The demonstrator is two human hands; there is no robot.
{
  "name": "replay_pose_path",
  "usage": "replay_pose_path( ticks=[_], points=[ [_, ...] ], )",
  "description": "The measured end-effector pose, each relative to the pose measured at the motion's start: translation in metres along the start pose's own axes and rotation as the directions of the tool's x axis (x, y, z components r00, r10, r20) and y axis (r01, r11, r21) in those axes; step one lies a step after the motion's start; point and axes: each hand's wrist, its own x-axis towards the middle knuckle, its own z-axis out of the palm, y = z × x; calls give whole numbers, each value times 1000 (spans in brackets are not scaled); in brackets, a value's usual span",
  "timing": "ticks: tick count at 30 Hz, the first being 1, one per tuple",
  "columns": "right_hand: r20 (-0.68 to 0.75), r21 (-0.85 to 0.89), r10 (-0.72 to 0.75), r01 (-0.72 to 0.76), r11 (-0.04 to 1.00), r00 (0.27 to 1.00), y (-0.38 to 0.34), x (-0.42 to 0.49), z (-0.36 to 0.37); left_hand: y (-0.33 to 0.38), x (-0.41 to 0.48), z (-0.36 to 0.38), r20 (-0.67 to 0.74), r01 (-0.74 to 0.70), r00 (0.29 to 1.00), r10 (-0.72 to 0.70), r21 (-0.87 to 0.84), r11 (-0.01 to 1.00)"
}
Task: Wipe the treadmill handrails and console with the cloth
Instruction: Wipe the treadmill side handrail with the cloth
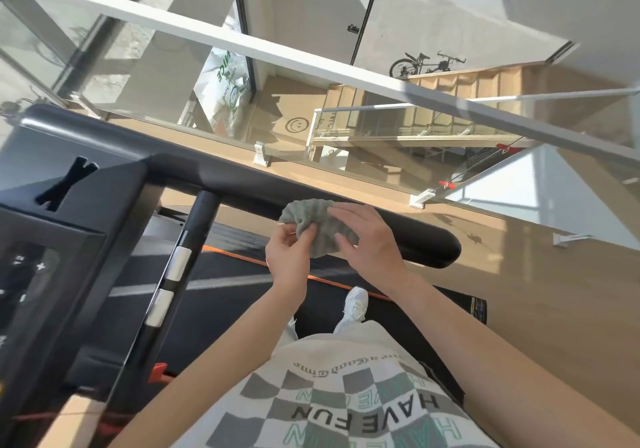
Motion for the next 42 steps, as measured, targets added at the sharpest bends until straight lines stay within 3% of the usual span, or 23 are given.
replay_pose_path(
  ticks=[2, 5, 8, 10, 12, 15, 20, 26, 32, 37, 42],
  points=[
    [-53, -13, 13, -14, 1000, 999, 4, 0, -7, -3, -1, -12, -124, 68, 990, -71, -30, 997],
    [-4, -91, 63, -63, 994, 998, 13, 5, -16, -3, 5, -34, -327, 211, 905, -272, -210, 955],
    [105, -237, 166, -137, 962, 980, 24, 12, -22, 4, 16, -45, -395, 179, 857, -330, -371, 911],
    [142, -341, 259, -199, 919, 955, 32, 15, -26, 13, 25, -43, -366, 137, 870, -331, -466, 874],
    [156, -429, 373, -277, 860, 915, 41, 15, -33, 27, 32, -37, -245, 125, 916, -316, -576, 808],
    [195, -430, 459, -345, 834, 867, 54, 8, -41, 42, 38, -28, -114, 129, 954, -277, -679, 723],
    [187, -365, 454, -367, 855, 871, 59, 5, -40, 24, 36, -11, -116, 220, 936, -334, -548, 807],
    [188, -356, 462, -378, 854, 867, 60, 4, -39, 5, 13, 16, 138, 463, 878, -458, -481, 745],
    [172, -345, 470, -394, 852, 865, 59, 5, -38, 27, 25, -14, 72, 344, 921, -383, -613, 712],
    [157, -331, 465, -397, 856, 871, 57, 3, -37, 51, 52, -45, -57, 209, 946, -318, -643, 737],
    [143, -323, 458, -396, 860, 878, 59, 2, -37, 55, 50, -41, -110, 179, 945, -307, -610, 772]
  ],
)
